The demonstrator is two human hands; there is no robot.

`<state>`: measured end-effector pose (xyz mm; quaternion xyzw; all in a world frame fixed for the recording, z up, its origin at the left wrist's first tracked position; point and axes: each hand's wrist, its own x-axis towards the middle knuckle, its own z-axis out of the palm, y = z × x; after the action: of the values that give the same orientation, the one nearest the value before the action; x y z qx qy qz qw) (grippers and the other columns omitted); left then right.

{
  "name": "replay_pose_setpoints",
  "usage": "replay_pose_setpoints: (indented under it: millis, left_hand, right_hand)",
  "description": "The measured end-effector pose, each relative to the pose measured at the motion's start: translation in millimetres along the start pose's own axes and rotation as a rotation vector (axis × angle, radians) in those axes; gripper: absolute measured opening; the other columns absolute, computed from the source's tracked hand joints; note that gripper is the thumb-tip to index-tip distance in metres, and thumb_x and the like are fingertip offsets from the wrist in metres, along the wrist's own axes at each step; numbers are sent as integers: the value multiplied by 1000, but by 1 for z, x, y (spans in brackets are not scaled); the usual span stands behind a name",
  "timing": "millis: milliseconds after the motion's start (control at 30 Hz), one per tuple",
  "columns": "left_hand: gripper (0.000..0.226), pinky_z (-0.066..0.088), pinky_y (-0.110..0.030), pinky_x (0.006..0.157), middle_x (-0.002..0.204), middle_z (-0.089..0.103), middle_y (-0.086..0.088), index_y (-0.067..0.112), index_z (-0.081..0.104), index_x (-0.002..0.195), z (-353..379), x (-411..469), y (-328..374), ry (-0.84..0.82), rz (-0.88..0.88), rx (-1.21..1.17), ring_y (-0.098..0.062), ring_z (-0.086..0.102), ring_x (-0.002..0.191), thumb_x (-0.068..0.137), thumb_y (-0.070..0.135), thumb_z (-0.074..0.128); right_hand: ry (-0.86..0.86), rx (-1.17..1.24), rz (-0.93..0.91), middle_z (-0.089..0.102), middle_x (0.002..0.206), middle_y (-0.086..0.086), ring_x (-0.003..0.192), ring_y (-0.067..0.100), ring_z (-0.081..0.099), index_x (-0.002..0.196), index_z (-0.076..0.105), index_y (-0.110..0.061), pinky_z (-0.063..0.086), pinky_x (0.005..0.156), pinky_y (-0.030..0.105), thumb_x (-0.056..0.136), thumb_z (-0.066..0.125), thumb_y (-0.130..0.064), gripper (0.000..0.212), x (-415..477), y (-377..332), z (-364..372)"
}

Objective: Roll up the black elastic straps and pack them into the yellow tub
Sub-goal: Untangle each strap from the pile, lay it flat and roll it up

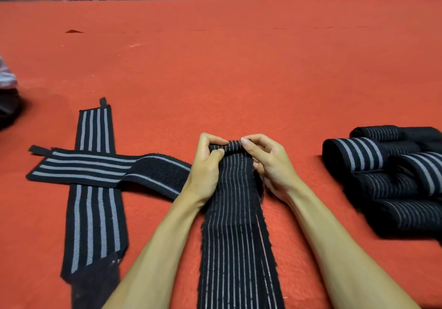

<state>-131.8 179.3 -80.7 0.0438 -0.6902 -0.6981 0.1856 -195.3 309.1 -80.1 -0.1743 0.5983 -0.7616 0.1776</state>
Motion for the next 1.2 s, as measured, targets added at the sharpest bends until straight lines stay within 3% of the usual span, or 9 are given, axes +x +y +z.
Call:
replay_pose_setpoints:
  millis: [100,267,433,600,767,933,1033,1100,1200]
  left_hand:
    - [21,48,-21,63,88,57,-1,18,47,96,1,0,-1,-25,11,21,-2,58,70,99,-1,38]
    - [33,48,-21,61,90,54,1,25,48,110,2,0,1,-39,29,32,-2,54,69,97,-4,37]
    - [42,48,-26,63,90,58,-1,31,45,118,1,0,1,-34,-53,61,-8,56,70,95,-2,37]
    - [21,46,-19,77,102,63,6,25,57,112,-2,4,-1,-30,-83,83,-5,62,92,93,31,49]
    - [18,43,-23,82,101,61,7,24,58,99,-3,7,-3,-2,-97,195,-4,57,92,102,29,41]
    - [17,44,-12,66,91,59,3,14,55,104,-6,5,3,-17,-69,137,5,58,72,103,14,38]
    - [18,44,-7,60,89,57,4,8,52,115,-5,1,7,-66,-31,106,12,56,64,103,10,38]
    - [18,44,-7,62,89,57,4,9,53,114,-7,1,9,-68,12,93,11,57,66,102,7,40]
    - [21,47,-13,64,91,53,-1,20,56,107,-14,4,9,-36,67,62,4,55,69,98,2,48]
  right_hand:
    - [5,-73,21,55,59,-4,51,10,45,83,64,-6,34,47,23,91,60,-32,27,0,1,-1]
    - [50,-21,-56,64,78,7,62,10,58,99,67,7,43,53,21,88,68,-12,22,0,0,-4]
    - [40,-112,-131,72,93,12,86,21,66,98,73,-3,53,77,32,81,74,-7,18,1,4,-10]
    - [15,-134,-169,74,90,4,83,14,68,94,74,-9,54,75,24,77,73,3,21,1,4,-10]
    - [-23,-127,-167,72,98,8,86,16,68,93,73,-6,52,75,24,74,72,10,25,1,6,-10]
    - [-107,-21,-68,74,98,11,85,26,63,105,72,-4,48,76,30,85,64,-8,22,0,1,-12]
    - [-89,47,-35,73,81,5,62,4,66,113,64,8,49,55,14,98,48,-12,30,-2,-3,-9]
    - [-71,32,-22,70,85,8,58,3,64,114,63,9,46,49,12,97,51,-17,33,-2,-1,-6]
    - [-39,-20,-2,67,86,12,69,17,62,107,66,6,50,54,20,92,61,-24,34,2,3,-6]
